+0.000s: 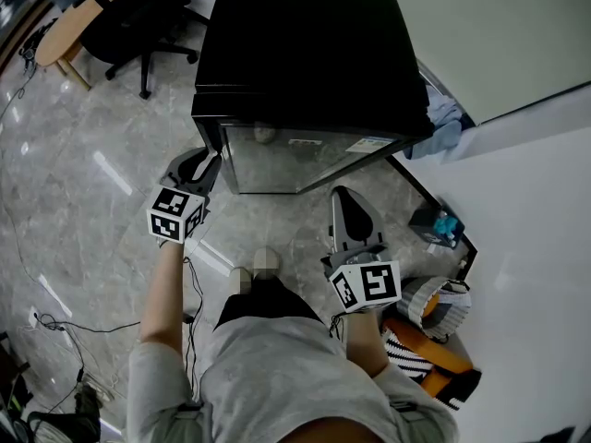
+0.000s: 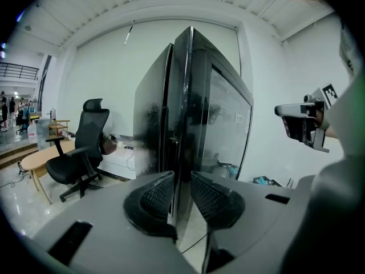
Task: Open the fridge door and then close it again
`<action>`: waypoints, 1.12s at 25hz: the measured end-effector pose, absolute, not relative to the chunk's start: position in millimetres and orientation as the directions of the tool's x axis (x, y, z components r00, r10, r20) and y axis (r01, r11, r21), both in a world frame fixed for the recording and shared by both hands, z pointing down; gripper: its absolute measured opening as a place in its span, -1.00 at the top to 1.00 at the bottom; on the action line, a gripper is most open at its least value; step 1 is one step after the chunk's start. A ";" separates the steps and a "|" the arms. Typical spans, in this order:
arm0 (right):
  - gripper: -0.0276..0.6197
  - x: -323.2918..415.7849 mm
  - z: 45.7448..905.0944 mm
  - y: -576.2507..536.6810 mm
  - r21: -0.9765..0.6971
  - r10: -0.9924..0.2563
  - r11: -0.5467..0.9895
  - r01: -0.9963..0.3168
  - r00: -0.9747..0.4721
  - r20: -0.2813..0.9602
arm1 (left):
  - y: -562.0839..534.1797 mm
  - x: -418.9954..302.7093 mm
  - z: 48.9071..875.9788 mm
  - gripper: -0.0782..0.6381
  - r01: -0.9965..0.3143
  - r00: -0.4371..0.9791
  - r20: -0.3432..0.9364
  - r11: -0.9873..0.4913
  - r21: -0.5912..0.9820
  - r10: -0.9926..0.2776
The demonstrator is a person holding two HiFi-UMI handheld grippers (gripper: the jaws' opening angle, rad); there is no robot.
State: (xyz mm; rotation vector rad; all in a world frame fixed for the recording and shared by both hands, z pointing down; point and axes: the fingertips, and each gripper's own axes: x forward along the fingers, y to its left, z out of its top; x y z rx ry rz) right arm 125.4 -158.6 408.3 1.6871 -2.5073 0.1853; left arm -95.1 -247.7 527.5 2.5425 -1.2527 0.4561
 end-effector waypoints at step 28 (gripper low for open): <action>0.83 99.8 388.3 -139.3 -0.030 -0.908 0.398 -0.917 -0.399 0.126 | -193.4 -109.9 465.2 0.74 -0.845 0.528 0.261 -0.529 0.070 -0.808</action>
